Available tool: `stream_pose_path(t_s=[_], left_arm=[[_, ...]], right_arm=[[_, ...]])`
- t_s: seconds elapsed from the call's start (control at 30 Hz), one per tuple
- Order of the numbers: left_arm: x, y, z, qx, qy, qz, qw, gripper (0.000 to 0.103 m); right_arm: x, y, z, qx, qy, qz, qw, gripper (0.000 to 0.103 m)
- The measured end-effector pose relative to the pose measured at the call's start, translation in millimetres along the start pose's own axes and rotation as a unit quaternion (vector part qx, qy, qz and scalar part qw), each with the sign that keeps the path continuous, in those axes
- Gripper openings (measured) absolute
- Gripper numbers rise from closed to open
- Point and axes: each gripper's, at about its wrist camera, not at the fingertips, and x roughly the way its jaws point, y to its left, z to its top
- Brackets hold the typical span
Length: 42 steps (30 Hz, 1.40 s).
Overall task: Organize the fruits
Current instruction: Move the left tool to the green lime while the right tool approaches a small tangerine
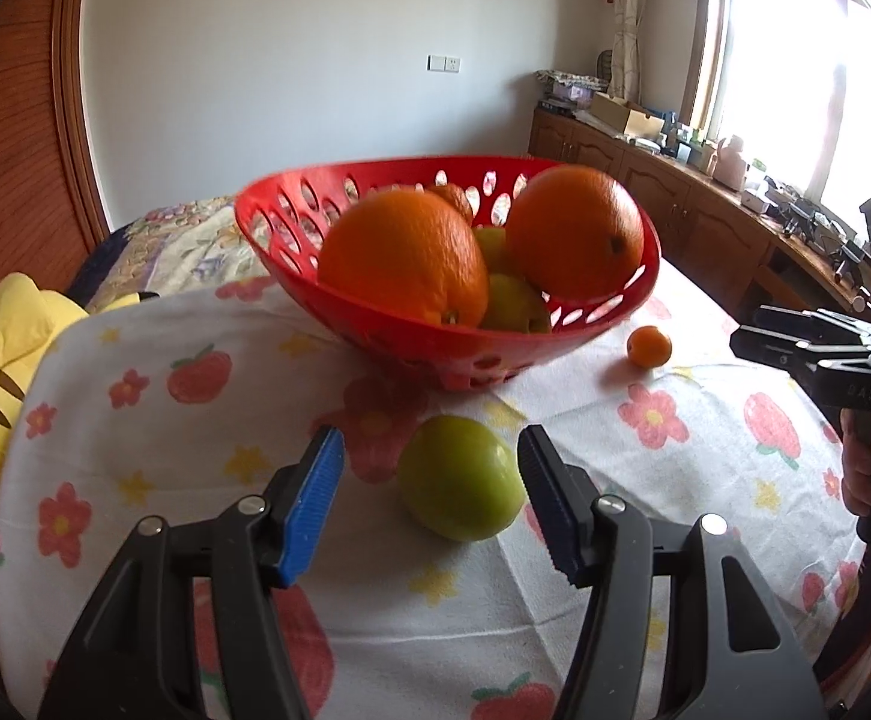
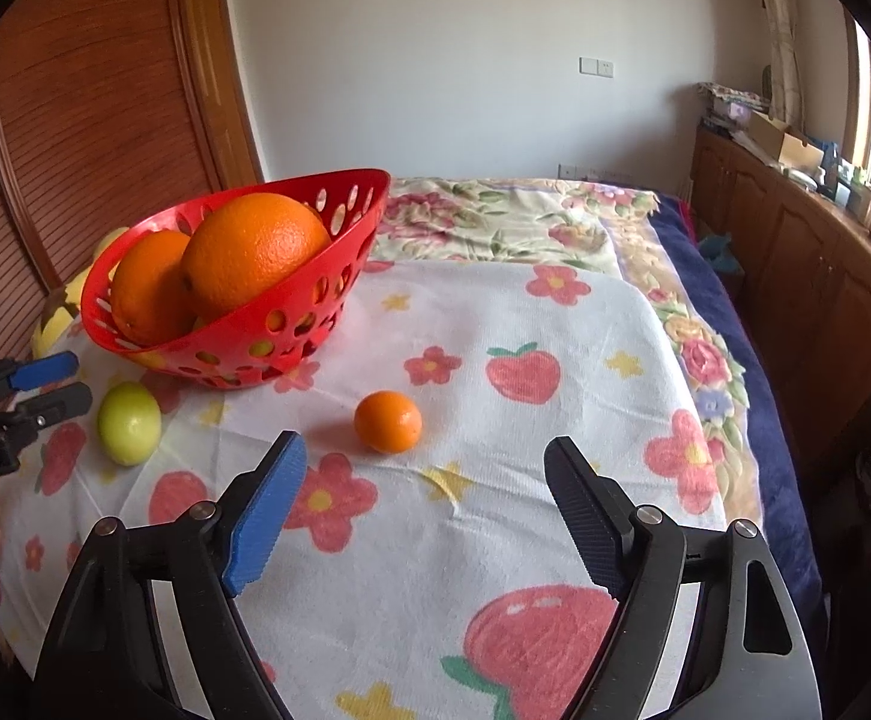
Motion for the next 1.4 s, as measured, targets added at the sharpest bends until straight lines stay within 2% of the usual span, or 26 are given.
stream_pose_path(t_s=[0.37, 0.67, 0.9, 1.0, 1.13, 1.4], left_arm=[[12.6, -7.2, -8.0, 0.014, 0.008, 0.0, 0.9999, 0.062], [15.4, -11.0, -8.2, 0.017, 0.014, -0.004, 0.9998, 0.063], [18.4, -11.6, -6.6, 0.016, 0.022, -0.009, 0.9996, 0.063], [20.1, -11.8, -5.2, 0.015, 0.024, -0.011, 0.9995, 0.063], [22.3, -13.9, -4.5, 0.017, 0.027, -0.012, 0.9994, 0.063], [27.9, -19.9, -3.4, 0.019, 0.035, -0.016, 0.9991, 0.063]], right_arm=[[16.0, 0.5, -1.9, 0.001, 0.023, -0.002, 1.0, 0.081], [38.9, -8.0, 0.8, 0.017, 0.05, 0.013, 0.999, 0.071], [57.9, -3.8, 4.8, 0.002, 0.067, 0.015, 0.998, 0.067], [66.3, -4.5, 3.4, 0.002, 0.076, 0.014, 0.997, 0.063], [70.1, -5.6, 4.2, 0.007, 0.076, 0.025, 0.997, 0.055], [80.0, 2.3, 16.8, -0.008, 0.077, 0.033, 0.996, 0.051]])
